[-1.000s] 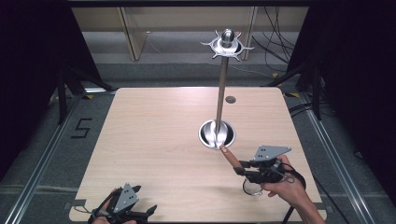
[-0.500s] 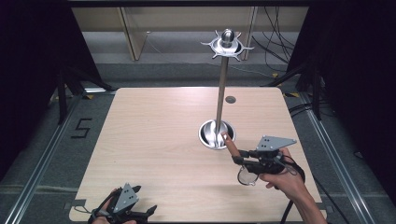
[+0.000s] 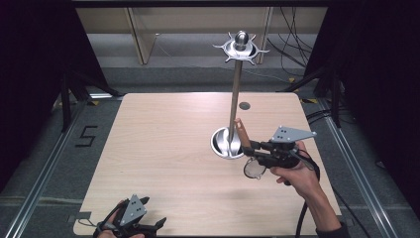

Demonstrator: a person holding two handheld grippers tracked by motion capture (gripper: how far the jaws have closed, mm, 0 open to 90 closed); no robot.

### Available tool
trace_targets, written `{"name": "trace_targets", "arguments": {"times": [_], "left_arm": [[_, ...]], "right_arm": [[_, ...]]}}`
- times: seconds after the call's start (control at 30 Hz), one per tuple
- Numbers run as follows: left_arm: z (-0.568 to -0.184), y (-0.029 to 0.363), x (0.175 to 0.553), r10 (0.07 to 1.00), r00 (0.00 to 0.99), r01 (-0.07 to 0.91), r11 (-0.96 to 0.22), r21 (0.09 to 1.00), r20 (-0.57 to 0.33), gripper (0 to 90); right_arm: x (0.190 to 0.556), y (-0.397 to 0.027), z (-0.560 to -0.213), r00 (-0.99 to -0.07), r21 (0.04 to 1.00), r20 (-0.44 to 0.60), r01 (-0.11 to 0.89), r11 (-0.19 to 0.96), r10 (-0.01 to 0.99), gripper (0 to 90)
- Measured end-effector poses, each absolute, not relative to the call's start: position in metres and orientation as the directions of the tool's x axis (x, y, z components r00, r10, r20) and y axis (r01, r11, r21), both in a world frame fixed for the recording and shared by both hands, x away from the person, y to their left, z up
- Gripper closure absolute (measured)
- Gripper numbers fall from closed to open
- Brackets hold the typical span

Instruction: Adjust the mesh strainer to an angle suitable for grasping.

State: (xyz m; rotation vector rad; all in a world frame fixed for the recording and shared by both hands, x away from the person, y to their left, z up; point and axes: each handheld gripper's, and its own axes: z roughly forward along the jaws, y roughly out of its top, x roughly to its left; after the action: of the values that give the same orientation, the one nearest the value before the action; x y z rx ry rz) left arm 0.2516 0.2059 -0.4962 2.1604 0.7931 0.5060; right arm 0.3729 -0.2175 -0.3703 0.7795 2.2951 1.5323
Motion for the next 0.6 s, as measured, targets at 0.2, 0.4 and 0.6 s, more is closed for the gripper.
{"name": "trace_targets", "arguments": {"times": [0.2, 0.4, 0.6], "left_arm": [[-0.497, 0.205, 0.250, 0.695, 0.715, 0.394, -0.492, 0.776, 0.079, 14.8], [-0.496, 0.206, 0.252, 0.679, 0.727, 0.371, -0.515, 0.772, 0.104, 14.8], [-0.496, 0.206, 0.252, 0.678, 0.728, 0.374, -0.515, 0.771, 0.100, 14.8]], "right_arm": [[0.378, -0.221, -0.342, -0.807, 0.943, 0.065, 0.242, 0.228, 0.587, 71.5], [0.384, -0.224, -0.330, -0.796, 0.954, 0.074, 0.232, 0.189, 0.601, 71.5], [0.391, -0.223, -0.320, -0.788, 0.962, 0.086, 0.226, 0.156, 0.610, 71.5]]}}
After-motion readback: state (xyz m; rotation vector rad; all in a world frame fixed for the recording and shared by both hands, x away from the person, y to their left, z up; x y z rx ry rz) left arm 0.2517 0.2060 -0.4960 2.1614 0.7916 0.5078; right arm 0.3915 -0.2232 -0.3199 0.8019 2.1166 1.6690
